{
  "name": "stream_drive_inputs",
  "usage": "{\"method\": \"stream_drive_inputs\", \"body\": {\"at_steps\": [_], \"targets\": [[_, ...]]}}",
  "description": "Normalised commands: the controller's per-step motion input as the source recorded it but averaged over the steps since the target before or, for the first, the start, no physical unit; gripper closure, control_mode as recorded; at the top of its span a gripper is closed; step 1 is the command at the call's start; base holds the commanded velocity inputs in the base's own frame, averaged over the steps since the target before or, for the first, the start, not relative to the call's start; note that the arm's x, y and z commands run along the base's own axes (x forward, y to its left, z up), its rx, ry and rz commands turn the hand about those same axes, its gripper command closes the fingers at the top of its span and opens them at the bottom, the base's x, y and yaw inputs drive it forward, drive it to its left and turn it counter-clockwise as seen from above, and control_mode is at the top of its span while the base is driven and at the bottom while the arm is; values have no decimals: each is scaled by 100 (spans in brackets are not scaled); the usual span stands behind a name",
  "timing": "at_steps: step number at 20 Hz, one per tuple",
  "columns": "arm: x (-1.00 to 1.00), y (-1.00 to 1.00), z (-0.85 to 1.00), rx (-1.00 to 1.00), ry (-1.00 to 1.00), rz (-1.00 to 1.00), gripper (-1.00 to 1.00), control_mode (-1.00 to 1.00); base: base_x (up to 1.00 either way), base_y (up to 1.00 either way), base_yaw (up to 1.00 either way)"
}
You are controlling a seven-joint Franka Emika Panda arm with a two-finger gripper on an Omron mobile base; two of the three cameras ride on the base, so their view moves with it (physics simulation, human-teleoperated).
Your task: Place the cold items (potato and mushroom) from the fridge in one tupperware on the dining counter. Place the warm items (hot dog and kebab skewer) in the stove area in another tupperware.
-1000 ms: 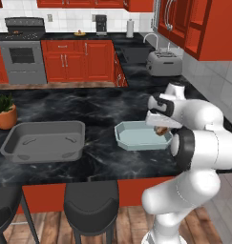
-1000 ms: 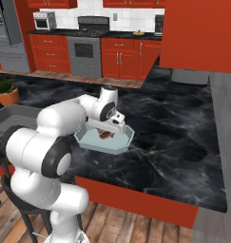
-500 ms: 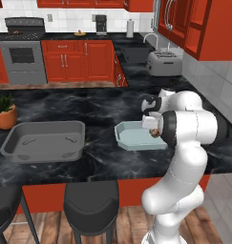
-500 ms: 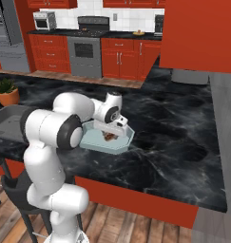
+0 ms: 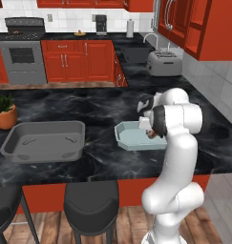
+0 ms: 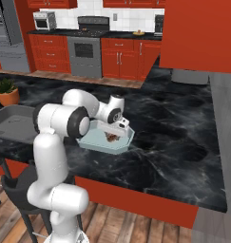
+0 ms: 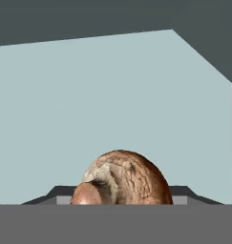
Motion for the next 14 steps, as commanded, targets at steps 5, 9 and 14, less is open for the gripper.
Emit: {"method": "stream_drive_inputs", "body": {"at_steps": [5, 9, 14], "targets": [[33, 0, -36, 0, 2, 0, -100, -100, 0, 0, 0], [3, 0, -18, 0, 0, 0, -100, -100, 0, 0, 0], [-8, 7, 3, 0, 0, 0, -100, -100, 0, 0, 0]]}}
